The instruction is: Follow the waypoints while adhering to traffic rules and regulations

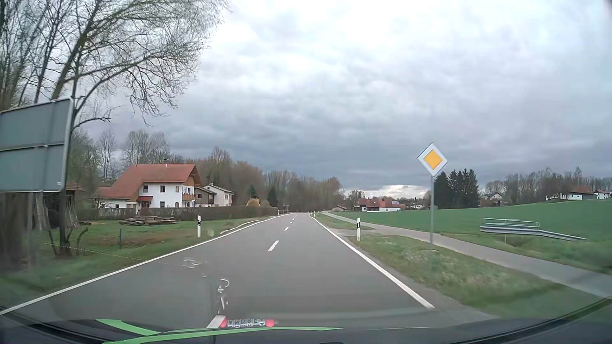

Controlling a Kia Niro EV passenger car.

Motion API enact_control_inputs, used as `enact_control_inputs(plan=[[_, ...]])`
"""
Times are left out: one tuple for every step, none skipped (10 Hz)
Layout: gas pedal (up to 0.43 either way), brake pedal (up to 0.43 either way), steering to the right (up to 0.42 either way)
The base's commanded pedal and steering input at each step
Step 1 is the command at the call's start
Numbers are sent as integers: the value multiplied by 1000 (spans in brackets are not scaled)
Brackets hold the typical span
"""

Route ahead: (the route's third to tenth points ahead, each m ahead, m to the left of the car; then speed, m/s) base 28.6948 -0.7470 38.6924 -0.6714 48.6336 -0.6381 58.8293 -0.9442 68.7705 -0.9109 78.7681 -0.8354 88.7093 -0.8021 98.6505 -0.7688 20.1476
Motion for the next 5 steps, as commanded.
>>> enact_control_inputs(plan=[[197, 0, 1], [189, 0, 0], [189, 0, 0], [177, 0, -1], [169, 0, -3]])
